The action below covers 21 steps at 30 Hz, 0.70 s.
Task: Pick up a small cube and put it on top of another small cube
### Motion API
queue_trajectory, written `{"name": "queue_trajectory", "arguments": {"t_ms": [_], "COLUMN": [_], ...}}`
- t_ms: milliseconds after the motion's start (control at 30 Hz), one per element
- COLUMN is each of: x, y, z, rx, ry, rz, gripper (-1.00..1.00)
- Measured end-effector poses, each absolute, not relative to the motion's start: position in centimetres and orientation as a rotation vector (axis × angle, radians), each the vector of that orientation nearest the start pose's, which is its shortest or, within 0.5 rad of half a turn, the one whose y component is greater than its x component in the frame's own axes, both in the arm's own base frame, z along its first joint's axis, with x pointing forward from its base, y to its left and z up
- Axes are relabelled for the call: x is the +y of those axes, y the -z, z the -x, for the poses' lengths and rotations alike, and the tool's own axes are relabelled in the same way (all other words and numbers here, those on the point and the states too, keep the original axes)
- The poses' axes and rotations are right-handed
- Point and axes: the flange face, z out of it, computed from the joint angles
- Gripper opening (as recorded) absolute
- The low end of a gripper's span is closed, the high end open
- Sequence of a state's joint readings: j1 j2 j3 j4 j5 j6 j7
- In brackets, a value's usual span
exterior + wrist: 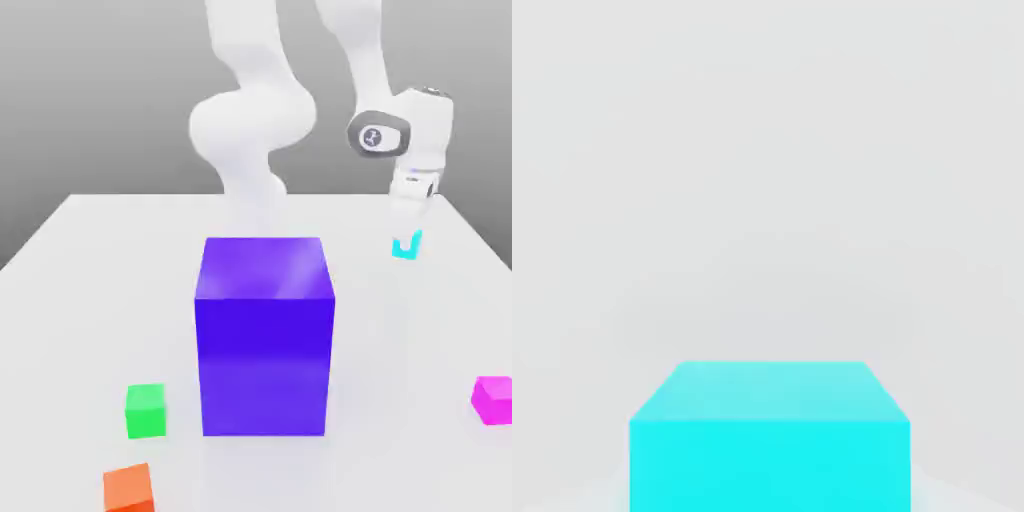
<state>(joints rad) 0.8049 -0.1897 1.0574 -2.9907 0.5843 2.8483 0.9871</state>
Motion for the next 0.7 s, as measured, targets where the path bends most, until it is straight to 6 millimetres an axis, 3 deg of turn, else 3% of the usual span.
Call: {"name": "queue_trajectory", "arguments": {"t_ms": [400, 700], "x": [30.1, 32.7], "y": [-19.1, -26.3], "z": [3.6, 7.4], "rx": [-0.505, -0.787], "ry": [0.006, -0.122], "rz": [3.102, 2.944], "gripper": [1.00, 1.00]}}
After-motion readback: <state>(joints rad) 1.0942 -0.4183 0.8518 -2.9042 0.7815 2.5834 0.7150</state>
